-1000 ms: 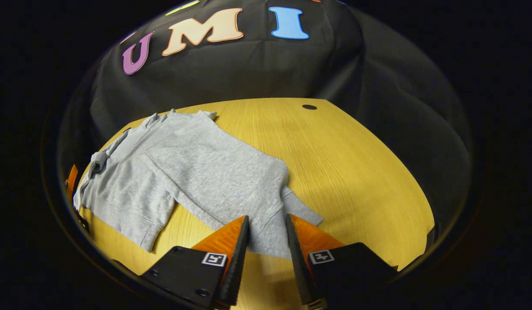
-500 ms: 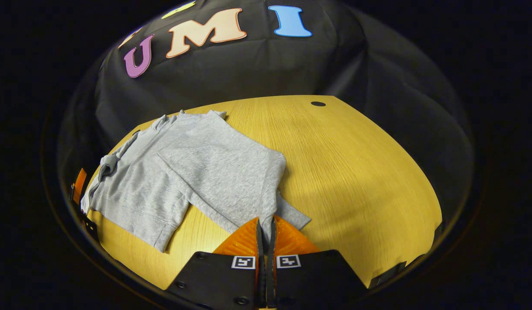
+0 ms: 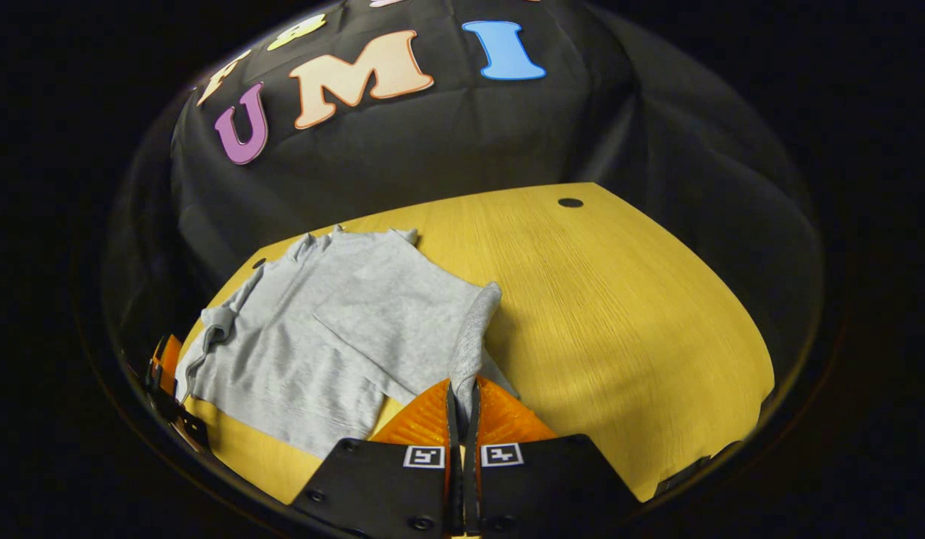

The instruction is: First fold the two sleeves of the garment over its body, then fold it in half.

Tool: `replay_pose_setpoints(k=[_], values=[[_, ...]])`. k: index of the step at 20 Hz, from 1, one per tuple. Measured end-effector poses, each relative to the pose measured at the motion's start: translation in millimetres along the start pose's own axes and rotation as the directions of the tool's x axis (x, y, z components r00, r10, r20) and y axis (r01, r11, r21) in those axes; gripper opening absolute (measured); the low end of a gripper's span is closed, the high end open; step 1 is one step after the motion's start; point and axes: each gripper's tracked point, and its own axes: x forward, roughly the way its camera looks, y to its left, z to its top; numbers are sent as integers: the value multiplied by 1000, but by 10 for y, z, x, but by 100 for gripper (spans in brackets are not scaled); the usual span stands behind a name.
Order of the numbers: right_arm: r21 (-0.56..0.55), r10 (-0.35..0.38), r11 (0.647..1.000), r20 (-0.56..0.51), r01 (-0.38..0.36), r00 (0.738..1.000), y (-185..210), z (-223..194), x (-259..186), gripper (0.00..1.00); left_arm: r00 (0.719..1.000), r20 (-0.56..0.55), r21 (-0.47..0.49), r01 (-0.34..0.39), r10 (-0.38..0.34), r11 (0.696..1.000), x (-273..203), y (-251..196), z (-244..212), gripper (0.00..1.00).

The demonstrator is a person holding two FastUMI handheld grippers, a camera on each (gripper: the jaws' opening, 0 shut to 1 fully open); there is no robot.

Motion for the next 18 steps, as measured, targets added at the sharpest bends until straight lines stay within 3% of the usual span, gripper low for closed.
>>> replay_pose_setpoints(k=[4, 8, 14, 18], values=[[-52, 87, 995, 91, -83, 992, 576, 518, -76, 3, 1000, 0, 0, 3, -3, 1000, 6, -2, 0, 93], [-85, 192, 980, 168, -180, 967, 1235, 939, -65, 3, 1000, -1, -1, 3, -3, 1000, -1, 1, 5, 93], [-114, 354, 934, 197, -337, 914, 2352, 1232, 119, 3, 1000, -2, 0, 3, -3, 1000, -1, -2, 6, 93], [-130, 417, 908, 206, -398, 885, 3045, 1340, 338, 3, 1000, -1, -1, 3, -3, 1000, -5, -5, 5, 93]])
